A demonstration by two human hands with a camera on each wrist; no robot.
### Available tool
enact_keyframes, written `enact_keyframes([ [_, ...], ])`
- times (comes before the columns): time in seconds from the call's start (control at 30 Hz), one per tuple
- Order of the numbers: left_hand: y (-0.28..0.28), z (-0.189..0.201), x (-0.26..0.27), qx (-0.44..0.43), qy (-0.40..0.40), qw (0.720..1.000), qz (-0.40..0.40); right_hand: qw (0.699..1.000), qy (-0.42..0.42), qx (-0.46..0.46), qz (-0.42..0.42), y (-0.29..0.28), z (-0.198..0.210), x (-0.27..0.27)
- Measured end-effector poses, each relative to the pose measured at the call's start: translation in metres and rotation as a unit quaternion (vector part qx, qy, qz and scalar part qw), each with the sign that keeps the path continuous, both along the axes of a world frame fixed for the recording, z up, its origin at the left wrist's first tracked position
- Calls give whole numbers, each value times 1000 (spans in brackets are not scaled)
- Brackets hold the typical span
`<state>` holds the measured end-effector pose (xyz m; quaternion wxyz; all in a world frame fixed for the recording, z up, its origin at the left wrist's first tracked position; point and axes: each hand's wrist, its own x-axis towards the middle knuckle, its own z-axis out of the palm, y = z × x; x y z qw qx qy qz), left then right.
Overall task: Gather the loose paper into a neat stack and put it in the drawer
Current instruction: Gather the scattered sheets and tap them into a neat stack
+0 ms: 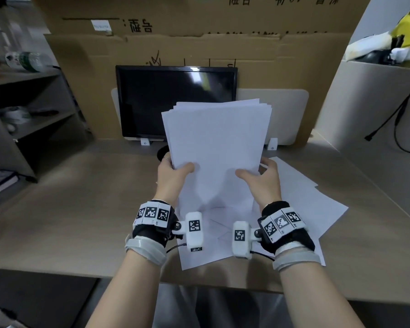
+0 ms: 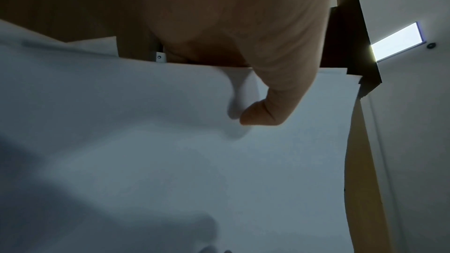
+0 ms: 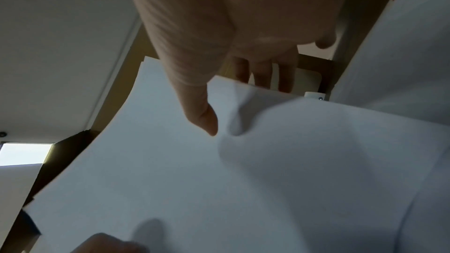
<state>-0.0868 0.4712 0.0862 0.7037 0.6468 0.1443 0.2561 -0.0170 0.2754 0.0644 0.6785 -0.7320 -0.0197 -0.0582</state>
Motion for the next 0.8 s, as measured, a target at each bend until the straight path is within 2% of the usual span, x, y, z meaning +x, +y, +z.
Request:
enact_keyframes([
  [0.13, -5, 1, 2, 11, 20, 1000, -19, 999, -10, 41, 23, -1, 5, 0],
  [0.23, -4, -3, 7, 6, 44, 999, -10, 998, -16, 35, 46, 5, 6, -1],
  [0.43, -9, -13, 3, 8, 119, 992, -25, 998, 51, 5, 39, 5, -12, 1],
  [0.57, -9, -18, -2, -18, 142, 989, -29, 994, 71, -3, 82, -8, -16, -18],
  [0.7, -25, -29, -5, -7, 81, 996, -28, 997, 26, -5, 66, -16, -15, -29],
  [0.8, -40, -25, 3, 0, 61, 997, -57, 999, 37, 1, 28, -32, -5, -25],
])
